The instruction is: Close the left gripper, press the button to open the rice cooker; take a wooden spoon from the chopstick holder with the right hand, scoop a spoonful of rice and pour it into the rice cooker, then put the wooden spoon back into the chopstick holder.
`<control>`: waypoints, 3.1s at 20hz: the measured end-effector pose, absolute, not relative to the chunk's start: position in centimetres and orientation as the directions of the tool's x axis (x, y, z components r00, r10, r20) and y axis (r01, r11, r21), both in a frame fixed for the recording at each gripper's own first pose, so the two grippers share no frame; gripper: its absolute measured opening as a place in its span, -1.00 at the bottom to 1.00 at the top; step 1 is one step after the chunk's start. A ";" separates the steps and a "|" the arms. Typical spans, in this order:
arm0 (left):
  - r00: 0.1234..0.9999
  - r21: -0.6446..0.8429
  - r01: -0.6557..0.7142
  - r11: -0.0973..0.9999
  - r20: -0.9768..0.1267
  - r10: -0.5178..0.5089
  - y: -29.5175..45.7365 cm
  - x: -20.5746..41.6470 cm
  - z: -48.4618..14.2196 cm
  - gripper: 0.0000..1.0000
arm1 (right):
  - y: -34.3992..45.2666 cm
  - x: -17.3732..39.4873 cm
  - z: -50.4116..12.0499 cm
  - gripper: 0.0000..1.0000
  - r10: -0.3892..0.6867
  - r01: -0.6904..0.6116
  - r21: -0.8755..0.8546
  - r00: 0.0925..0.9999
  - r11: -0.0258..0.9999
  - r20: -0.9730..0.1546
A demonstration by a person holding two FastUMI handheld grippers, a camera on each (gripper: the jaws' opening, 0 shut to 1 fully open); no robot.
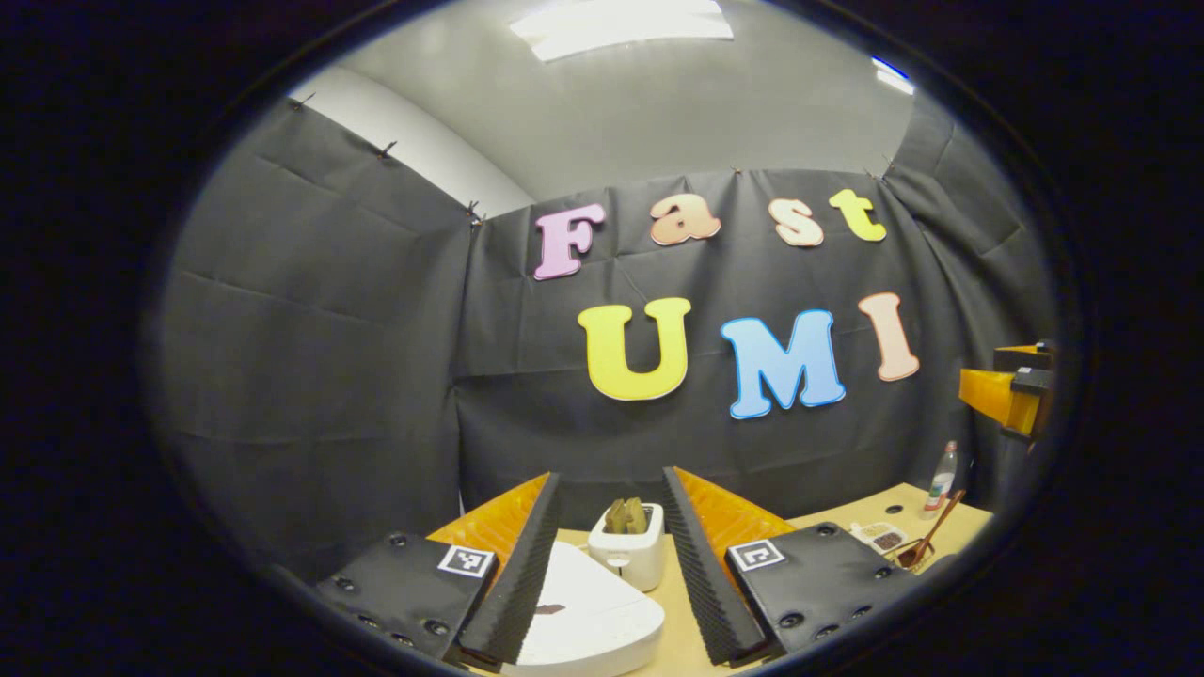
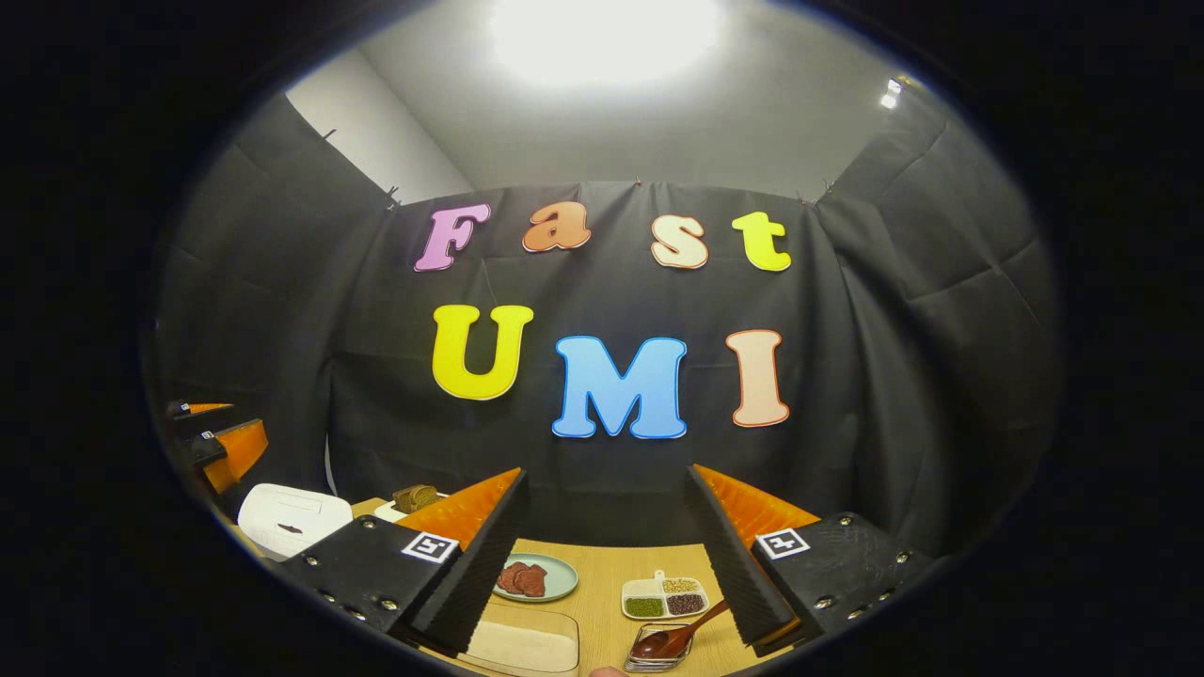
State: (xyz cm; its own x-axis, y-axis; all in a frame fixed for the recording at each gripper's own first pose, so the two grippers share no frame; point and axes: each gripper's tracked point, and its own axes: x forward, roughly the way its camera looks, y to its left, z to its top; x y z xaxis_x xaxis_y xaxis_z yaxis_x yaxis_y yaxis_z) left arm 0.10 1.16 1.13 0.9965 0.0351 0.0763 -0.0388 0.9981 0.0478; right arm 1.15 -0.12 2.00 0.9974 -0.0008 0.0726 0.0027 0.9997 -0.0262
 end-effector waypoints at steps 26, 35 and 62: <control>0.910 0.077 -0.201 0.977 -0.354 0.215 9.8 5.3 -22.9 -0.82 | -4.7 -2.4 0.2 0.98 -0.181 0.182 -0.098 0.983 0.978 0.018; 0.945 0.043 -0.244 0.969 -0.213 0.247 11.0 5.8 -14.5 -0.83 | -6.1 -1.1 -0.9 0.99 -0.169 0.170 -0.086 0.986 0.982 0.013; 0.964 0.040 -0.249 0.968 0.106 0.243 8.1 -4.8 3.9 0.89 | -15.5 8.4 -23.0 0.99 -0.185 0.256 0.100 0.871 0.962 -0.456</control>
